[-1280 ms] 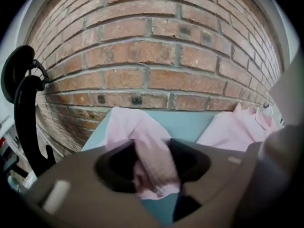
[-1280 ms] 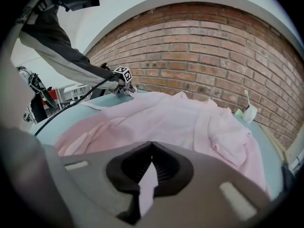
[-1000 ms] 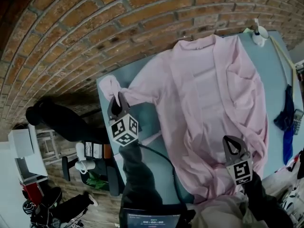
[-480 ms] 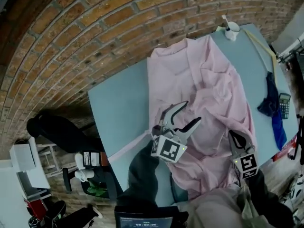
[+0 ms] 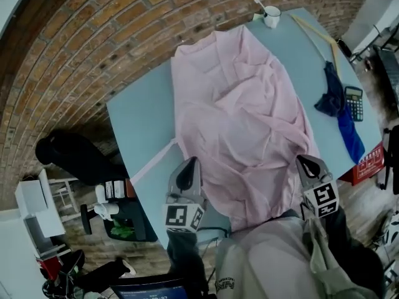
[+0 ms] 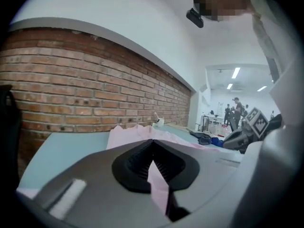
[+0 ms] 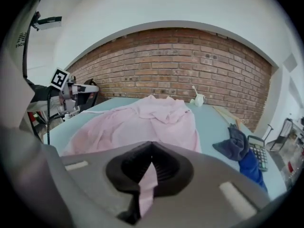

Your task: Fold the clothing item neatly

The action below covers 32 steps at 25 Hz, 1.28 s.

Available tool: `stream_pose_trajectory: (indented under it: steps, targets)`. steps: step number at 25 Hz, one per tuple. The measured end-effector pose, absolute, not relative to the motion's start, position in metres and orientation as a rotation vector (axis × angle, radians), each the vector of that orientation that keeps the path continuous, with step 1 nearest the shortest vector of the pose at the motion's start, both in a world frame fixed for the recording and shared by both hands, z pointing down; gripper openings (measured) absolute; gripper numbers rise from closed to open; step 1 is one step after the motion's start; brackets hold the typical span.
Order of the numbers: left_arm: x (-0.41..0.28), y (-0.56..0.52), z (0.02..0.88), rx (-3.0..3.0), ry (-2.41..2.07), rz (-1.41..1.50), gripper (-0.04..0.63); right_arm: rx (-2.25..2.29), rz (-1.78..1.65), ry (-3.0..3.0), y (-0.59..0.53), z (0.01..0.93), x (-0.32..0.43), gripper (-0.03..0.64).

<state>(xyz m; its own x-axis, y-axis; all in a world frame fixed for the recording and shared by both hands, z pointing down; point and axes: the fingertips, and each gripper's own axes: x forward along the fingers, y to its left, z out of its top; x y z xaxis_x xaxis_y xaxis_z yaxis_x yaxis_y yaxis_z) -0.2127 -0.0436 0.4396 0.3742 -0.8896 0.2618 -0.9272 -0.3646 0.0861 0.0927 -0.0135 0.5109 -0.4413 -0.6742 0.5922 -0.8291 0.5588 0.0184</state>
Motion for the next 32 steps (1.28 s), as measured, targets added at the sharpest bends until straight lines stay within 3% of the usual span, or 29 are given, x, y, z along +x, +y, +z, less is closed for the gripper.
stream_pose_trajectory:
  steps: [6, 10, 12, 13, 16, 21, 23, 24, 25, 26, 32]
  targets:
    - [-0.196, 0.116, 0.533, 1.999, -1.715, 0.401, 0.016, 1.185, 0.559, -2.205, 0.048, 0.555, 0.166, 0.019]
    - [-0.163, 0.182, 0.588, 1.756, -1.716, 0.361, 0.237, 1.129, 0.661, -2.13, 0.094, 0.596, 0.203, 0.177]
    - [-0.148, 0.203, 0.609, 1.69, -1.739, 0.43, 0.398, 1.114, 0.66, -2.091, 0.11, 0.616, 0.217, 0.219]
    - [-0.144, 0.211, 0.618, 1.661, -1.756, 0.466, 0.448, 1.118, 0.663, -2.08, 0.115, 0.625, 0.223, 0.229]
    - [-0.139, 0.226, 0.633, 1.611, -1.825, 0.511, 0.476, 1.187, 0.693, -2.083, 0.118, 0.637, 0.229, 0.23]
    - [-0.136, 0.227, 0.634, 1.642, -1.935, 0.514, 0.472, 1.118, 0.53, -2.16, 0.119, 0.638, 0.207, 0.22]
    - [-0.125, 0.227, 0.633, 1.69, -1.925, 0.52, 0.424, 1.073, 0.5, -2.186, 0.118, 0.638, 0.196, 0.193]
    - [-0.116, 0.226, 0.632, 1.729, -1.903, 0.549, 0.318, 1.056, 0.496, -2.189, 0.117, 0.637, 0.192, 0.128]
    - [-0.107, 0.225, 0.632, 1.762, -1.88, 0.593, 0.149, 1.041, 0.496, -2.192, 0.117, 0.635, 0.189, 0.02]
    - [-0.101, 0.226, 0.631, 1.776, -1.867, 0.629, 0.038, 1.031, 0.5, -2.201, 0.118, 0.632, 0.187, 0.02]
    - [-0.102, 0.261, 0.61, 1.659, -1.8, 0.232, 0.037, 1.061, 0.651, -2.281, 0.146, 0.599, 0.225, 0.018]
